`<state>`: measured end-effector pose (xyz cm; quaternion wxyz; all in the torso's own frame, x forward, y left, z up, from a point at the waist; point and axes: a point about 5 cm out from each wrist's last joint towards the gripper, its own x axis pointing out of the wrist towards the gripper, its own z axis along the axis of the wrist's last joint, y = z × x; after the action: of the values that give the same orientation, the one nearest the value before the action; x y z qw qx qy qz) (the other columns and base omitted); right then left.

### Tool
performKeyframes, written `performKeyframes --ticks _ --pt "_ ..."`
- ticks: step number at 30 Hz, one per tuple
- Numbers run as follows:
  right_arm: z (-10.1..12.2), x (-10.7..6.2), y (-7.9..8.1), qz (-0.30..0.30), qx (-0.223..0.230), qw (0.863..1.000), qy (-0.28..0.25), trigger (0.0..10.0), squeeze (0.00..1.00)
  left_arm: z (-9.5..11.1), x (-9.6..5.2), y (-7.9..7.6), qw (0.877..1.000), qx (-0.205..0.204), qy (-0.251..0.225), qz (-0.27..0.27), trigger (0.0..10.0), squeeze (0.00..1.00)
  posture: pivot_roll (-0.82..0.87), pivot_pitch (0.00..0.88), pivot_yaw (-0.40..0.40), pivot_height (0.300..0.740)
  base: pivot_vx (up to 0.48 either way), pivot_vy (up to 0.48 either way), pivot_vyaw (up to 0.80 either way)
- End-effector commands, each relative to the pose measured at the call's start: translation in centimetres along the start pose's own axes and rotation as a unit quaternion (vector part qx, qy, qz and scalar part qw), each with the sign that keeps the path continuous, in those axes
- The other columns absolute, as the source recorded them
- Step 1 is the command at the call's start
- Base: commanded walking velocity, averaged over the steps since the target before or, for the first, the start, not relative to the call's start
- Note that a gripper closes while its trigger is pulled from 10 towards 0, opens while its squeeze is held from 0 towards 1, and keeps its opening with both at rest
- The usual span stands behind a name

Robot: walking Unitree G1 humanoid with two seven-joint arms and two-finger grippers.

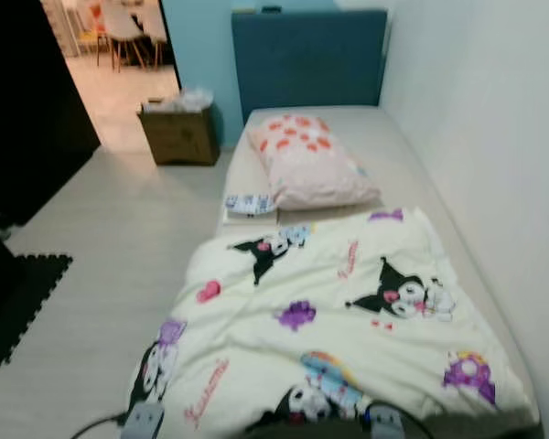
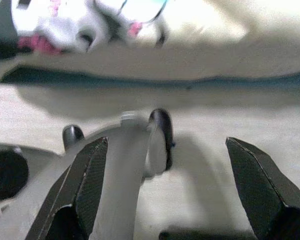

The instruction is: Clean up the room

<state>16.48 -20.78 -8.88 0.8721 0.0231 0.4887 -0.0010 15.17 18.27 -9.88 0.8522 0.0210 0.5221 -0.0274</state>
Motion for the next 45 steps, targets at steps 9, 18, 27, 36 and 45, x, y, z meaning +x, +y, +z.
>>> performKeyframes --ticks 9,18,27,36,45 --pt "3.5 0.4 0.6 0.008 0.02 0.998 -0.058 10.0 0.0 -0.1 0.0 0.2 1.0 -0.005 -0.001 0.004 10.0 0.0 -0.17 0.0 0.025 0.74 0.0 -0.35 0.0" --pt "5.1 0.5 0.9 0.012 0.018 0.996 -0.082 10.0 0.0 -0.3 -0.1 0.2 1.0 -0.012 0.002 0.003 10.0 0.0 -0.17 0.0 0.022 0.74 0.0 -0.039 0.0" --pt "6.5 0.5 1.1 0.013 0.015 0.995 -0.097 10.0 0.0 -0.5 0.0 -0.3 1.0 -0.018 0.003 -0.01 10.0 0.0 -0.17 0.0 0.017 0.74 0.0 0.0 -0.65" --pt "8.2 0.5 1.4 0.02 0.01 0.992 -0.125 10.0 0.0 -0.8 -0.1 -0.2 1.0 -0.017 0.005 -0.007 10.0 0.0 -0.17 0.0 0.013 0.74 0.0 0.0 -0.73" --pt "9.2 0.5 2.4 0.045 -0.014 0.989 -0.138 10.0 0.0 -0.7 -0.1 -0.1 1.0 -0.01 0.005 -0.004 10.0 0.0 -0.16 0.0 0.003 0.74 0.0 -0.32 -0.16"
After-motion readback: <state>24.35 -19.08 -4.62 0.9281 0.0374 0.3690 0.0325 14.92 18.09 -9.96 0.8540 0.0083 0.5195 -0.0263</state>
